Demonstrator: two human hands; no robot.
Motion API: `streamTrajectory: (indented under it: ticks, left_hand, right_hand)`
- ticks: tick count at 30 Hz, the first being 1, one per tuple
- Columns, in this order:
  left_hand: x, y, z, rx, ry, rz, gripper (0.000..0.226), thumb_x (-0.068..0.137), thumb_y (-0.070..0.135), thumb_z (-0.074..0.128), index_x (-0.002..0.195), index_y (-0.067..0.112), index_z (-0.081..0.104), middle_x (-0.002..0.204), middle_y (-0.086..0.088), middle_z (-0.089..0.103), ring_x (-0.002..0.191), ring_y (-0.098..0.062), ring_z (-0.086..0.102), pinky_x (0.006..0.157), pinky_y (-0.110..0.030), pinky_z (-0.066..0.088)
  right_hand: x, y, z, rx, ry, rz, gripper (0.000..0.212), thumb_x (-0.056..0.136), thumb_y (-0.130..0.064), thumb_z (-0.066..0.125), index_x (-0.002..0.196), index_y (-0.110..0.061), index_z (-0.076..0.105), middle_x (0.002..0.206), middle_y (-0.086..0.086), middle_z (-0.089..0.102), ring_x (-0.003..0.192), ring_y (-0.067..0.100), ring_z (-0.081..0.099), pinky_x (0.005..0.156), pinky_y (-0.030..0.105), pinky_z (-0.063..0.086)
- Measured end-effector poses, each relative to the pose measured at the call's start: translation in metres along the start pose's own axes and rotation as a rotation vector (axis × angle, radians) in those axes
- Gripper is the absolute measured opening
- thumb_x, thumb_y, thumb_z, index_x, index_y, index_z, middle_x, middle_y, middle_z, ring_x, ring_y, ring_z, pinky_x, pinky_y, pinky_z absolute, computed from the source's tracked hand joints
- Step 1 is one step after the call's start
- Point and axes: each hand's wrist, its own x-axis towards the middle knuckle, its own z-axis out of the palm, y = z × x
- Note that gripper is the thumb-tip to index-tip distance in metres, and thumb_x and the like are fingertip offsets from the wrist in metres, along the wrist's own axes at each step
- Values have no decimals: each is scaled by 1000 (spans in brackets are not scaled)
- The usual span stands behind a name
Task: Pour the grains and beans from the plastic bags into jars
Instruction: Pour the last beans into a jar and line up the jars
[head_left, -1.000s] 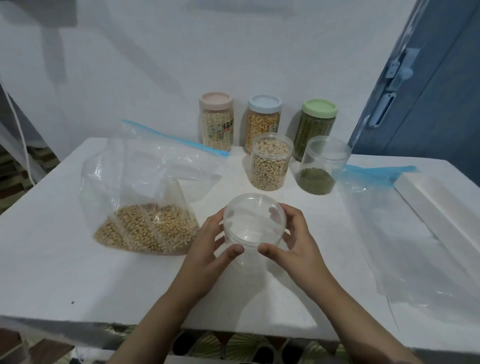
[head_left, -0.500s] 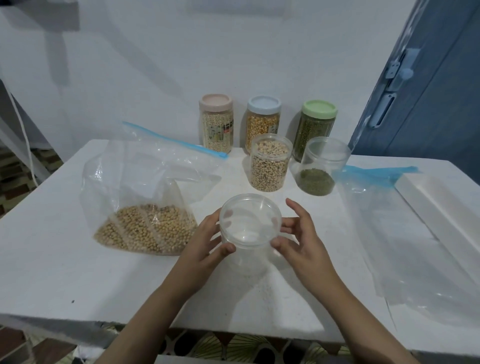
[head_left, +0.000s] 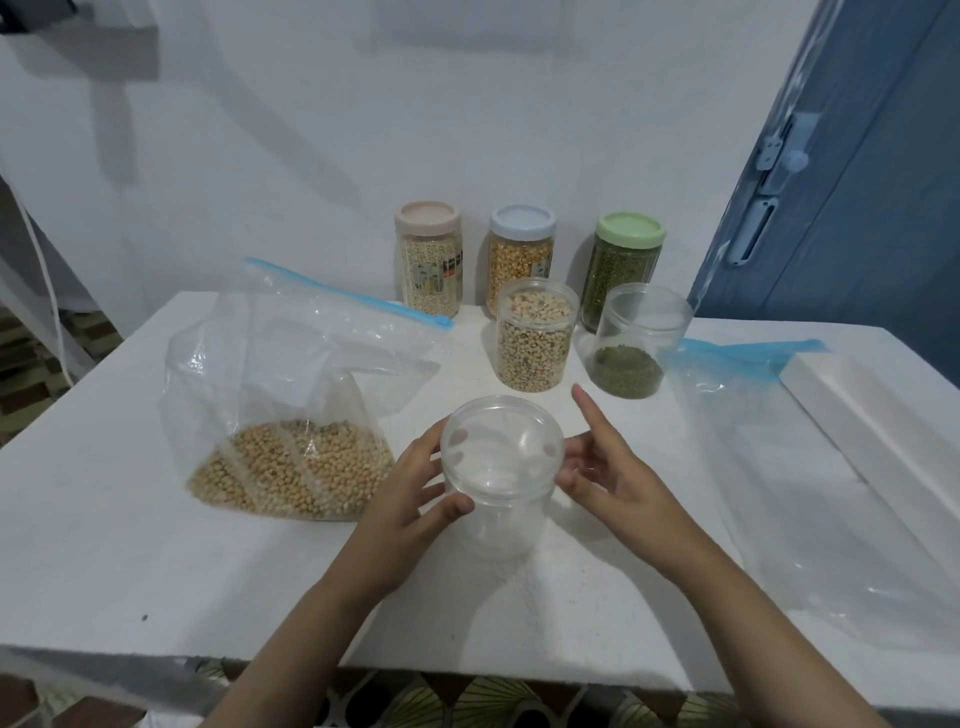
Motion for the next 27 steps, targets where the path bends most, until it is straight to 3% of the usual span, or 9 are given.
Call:
streamTrajectory:
  ticks: [2, 4, 8, 10, 15, 19, 21, 23, 27]
  left_hand:
    - [1, 2, 1, -10, -10, 3, 83, 81, 65, 66, 151, 36, 31, 151, 10, 43, 137, -10, 45, 111, -45, 43]
    - [2, 3, 2, -8, -20, 10, 82, 82, 64, 66, 150, 36, 31, 151, 11, 42, 137, -11, 46, 110, -47, 44]
    - [3, 4, 1, -2, -23, 12, 80, 81, 64, 67, 149, 41, 32, 151, 13, 43, 137, -11, 45, 109, -48, 45]
    - [4, 4, 1, -3, -25, 9, 80, 82, 63, 67, 150, 41, 31, 152, 12, 42, 138, -12, 45, 109, -50, 44]
    - [6, 0, 1, -12, -32, 4, 85, 81, 62, 68, 153, 36, 30, 152, 9, 43, 137, -13, 46, 107, -50, 46]
    - [7, -3, 4, -22, 1, -14, 85, 76, 72, 66, 147, 46, 28, 149, 18, 44, 135, -2, 45, 106, -25, 46]
    - [8, -3, 7, -37, 19, -17, 83, 78, 72, 64, 147, 47, 25, 150, 20, 44, 137, 1, 43, 102, -14, 43]
    - [9, -3, 10, -43, 33, -15, 82, 81, 71, 61, 148, 46, 21, 153, 19, 41, 140, 1, 38, 105, -13, 40]
    - [10, -1, 15, -34, 39, -5, 75, 85, 70, 54, 148, 50, 17, 159, 17, 31, 144, 1, 30, 111, -14, 33]
  right_hand:
    - [-3, -4, 0, -29, 20, -2, 81, 73, -82, 59, 144, -58, 29, 117, -24, 57, 113, 6, 58, 108, 34, 44]
    - [-2, -11, 8, -147, 2, -31, 93, 68, -89, 55, 148, -52, 26, 133, -33, 40, 125, -4, 46, 107, 25, 39]
    - [9, -18, 21, -208, 9, -28, 116, 57, -76, 72, 154, -41, 19, 145, -30, 22, 139, -6, 26, 117, 30, 32]
    - [13, -18, 18, -172, 33, -51, 113, 55, -70, 77, 151, -40, 27, 143, -29, 29, 137, -6, 30, 116, 31, 35]
    - [17, -27, 7, -108, 52, -131, 97, 64, -68, 75, 147, -52, 28, 141, -37, 37, 134, -8, 38, 103, 8, 35]
    - [18, -17, -16, -33, 269, -41, 73, 80, -64, 66, 145, -49, 36, 124, -52, 42, 119, -10, 48, 98, 20, 46]
    - [11, 4, -29, -127, 371, 68, 72, 80, -61, 62, 144, -34, 43, 129, -39, 46, 118, -6, 49, 105, 31, 44]
    - [1, 24, -36, -297, 407, 221, 77, 81, -67, 62, 143, -25, 46, 141, -12, 50, 130, 13, 47, 112, 38, 37]
    - [-17, 55, -27, -747, 264, 351, 80, 87, -66, 56, 151, -23, 34, 158, 2, 34, 144, 27, 26, 117, 44, 23]
